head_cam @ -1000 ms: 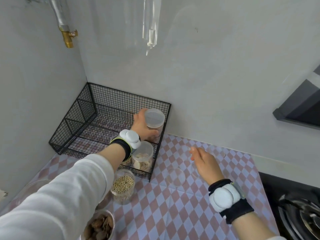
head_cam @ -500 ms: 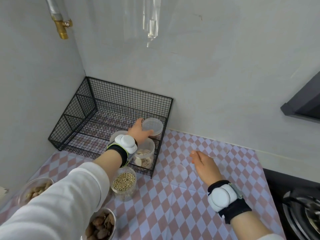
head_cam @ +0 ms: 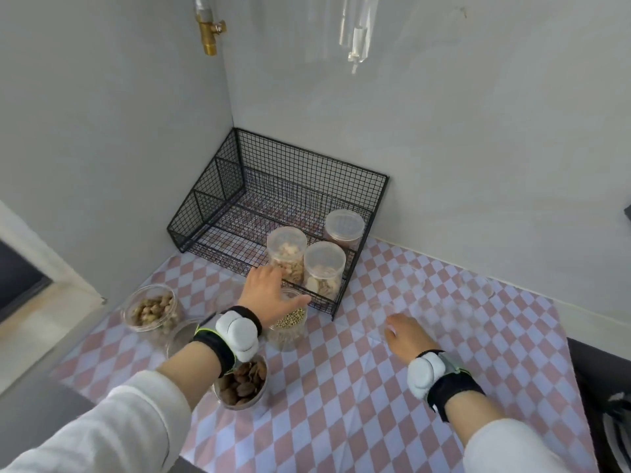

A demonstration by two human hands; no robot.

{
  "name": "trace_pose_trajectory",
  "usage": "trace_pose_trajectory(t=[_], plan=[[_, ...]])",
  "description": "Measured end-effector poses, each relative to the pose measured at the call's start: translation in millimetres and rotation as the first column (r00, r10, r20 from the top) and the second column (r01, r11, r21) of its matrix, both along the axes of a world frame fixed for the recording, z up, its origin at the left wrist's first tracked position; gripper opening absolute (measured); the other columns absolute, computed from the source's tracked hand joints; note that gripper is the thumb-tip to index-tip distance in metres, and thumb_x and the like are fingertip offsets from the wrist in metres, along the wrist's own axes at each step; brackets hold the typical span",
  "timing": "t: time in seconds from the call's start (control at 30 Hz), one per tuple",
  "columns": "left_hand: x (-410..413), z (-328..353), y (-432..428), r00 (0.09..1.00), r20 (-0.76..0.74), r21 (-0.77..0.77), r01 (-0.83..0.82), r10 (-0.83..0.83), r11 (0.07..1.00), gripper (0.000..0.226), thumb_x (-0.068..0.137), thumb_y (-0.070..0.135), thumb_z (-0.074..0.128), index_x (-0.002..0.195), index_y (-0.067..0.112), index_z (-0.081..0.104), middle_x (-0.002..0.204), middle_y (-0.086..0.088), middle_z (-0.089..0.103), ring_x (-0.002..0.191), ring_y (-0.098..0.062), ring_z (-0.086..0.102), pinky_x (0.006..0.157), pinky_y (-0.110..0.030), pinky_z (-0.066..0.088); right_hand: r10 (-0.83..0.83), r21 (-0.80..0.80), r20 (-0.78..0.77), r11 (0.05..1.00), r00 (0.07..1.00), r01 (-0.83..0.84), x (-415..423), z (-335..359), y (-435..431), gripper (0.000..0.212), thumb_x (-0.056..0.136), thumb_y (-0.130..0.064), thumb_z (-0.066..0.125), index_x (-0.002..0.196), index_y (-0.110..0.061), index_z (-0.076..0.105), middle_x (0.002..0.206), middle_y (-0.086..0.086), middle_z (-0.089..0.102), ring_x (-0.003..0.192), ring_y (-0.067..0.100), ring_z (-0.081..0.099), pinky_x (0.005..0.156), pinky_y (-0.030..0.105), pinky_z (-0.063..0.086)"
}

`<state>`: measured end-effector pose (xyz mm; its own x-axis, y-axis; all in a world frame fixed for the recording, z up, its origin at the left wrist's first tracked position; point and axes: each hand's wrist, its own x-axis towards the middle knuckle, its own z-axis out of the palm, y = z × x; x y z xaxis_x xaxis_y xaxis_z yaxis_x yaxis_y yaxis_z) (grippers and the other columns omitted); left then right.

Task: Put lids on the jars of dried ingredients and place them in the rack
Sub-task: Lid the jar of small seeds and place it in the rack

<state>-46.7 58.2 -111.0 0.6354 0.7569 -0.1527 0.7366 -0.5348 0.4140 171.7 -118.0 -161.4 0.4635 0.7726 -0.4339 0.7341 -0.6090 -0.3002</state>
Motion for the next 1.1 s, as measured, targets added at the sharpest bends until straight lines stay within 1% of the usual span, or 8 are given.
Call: trace_pose_trajectory(t=[0.1,0.33,0.47,0.63,0.73,0.83,0.9,1.1], plan=[[-2.9,-6.4,-14.2,0.982,-0.183,0.069,0.068,-0.054,0.995,0.103,0.068,0.069,0.060,0.143,0.010,0.022,0.144,-0.013,0.031,0.138,-0.030,0.022,0.119,-0.045,0.007,0.074,-0.224,0.065,0.973,0.995,-0.058,4.3,-22.6,-3.8,0.048,0.097,-0.025,0.034,0.142,-0.010,0.030,0.156,0.007,0.018,0.143,0.028,0.018,0.115,0.041,0.024],[3.8,-9.0,-26.7,0.951,-0.309,0.168,0.069,-0.014,0.983,0.092,0.068,0.057,0.068,0.135,0.006,0.032,0.139,-0.012,0.039,0.138,-0.030,0.025,0.117,-0.048,-0.006,0.115,-0.179,0.220,0.981,0.969,-0.076,0.0,-42.5,-28.5,0.036,0.094,-0.018,0.039,0.130,-0.013,0.044,0.156,0.002,0.018,0.144,0.025,0.013,0.117,0.035,0.020],[13.1,-7.6,-47.1,0.954,-0.281,0.121,0.146,-0.107,0.982,0.090,0.064,0.047,0.074,0.134,0.010,0.032,0.136,-0.010,0.040,0.135,-0.035,0.027,0.116,-0.051,-0.001,-0.004,-0.098,0.140,0.995,0.990,0.018,-7.5,-43.4,-45.5,0.020,0.089,-0.004,0.038,0.078,-0.020,0.045,0.145,0.002,0.037,0.140,0.025,0.020,0.112,0.034,0.028],[29.8,-10.4,-84.7,0.948,-0.118,-0.088,0.287,-0.296,0.954,0.093,0.066,0.038,0.078,0.139,0.012,0.028,0.137,-0.008,0.035,0.126,-0.032,0.035,0.105,-0.042,0.037,-0.305,0.200,-0.070,0.928,0.950,0.313,-9.9,-29.5,-58.6,0.015,0.087,0.000,0.044,0.076,-0.010,0.045,0.088,0.007,0.049,0.087,0.031,0.053,0.074,0.036,0.048],[41.5,-13.6,-101.8,0.927,-0.044,-0.131,0.364,-0.372,0.922,0.094,0.069,0.035,0.077,0.141,0.012,0.023,0.141,-0.007,0.031,0.127,-0.029,0.036,0.101,-0.039,0.042,-0.462,0.310,-0.283,0.785,0.840,0.536,-8.2,-12.9,-61.0,0.004,0.091,-0.003,0.046,0.088,-0.006,0.044,0.084,0.008,0.048,0.078,0.024,0.048,0.058,0.028,0.037],[51.2,-17.6,-114.3,0.920,0.036,-0.148,0.390,-0.389,0.909,0.096,0.070,0.033,0.076,0.144,0.013,0.018,0.146,-0.006,0.027,0.132,-0.028,0.034,0.104,-0.038,0.040,-0.528,0.370,-0.527,0.563,0.666,0.739,-2.5,2.1,-61.7,0.011,0.086,-0.004,0.058,0.085,-0.009,0.048,0.088,0.011,0.052,0.085,0.024,0.051,0.062,0.025,0.038],[54.3,-20.8,-119.8,0.919,0.096,-0.187,0.394,-0.382,0.900,0.099,0.070,0.033,0.077,0.145,0.013,0.015,0.148,-0.007,0.025,0.134,-0.027,0.033,0.106,-0.038,0.038,-0.516,0.285,-0.707,0.417,0.483,0.863,-1.7,15.1,-62.2,0.012,0.085,-0.006,0.059,0.096,-0.009,0.055,0.095,0.010,0.057,0.089,0.025,0.054,0.068,0.024,0.042],[50.1,-36.7,-130.8,0.938,0.310,-0.350,0.265,-0.156,0.899,0.100,0.069,0.028,0.079,0.145,0.013,0.015,0.151,-0.003,0.025,0.137,-0.020,0.031,0.106,-0.025,0.030,-0.379,-0.007,-0.919,0.298,0.112,0.954,-8.4,25.5,-60.0,0.008,0.091,-0.012,0.052,0.093,-0.011,0.060,0.087,0.001,0.063,0.077,0.015,0.056,0.069,0.027,0.044]])
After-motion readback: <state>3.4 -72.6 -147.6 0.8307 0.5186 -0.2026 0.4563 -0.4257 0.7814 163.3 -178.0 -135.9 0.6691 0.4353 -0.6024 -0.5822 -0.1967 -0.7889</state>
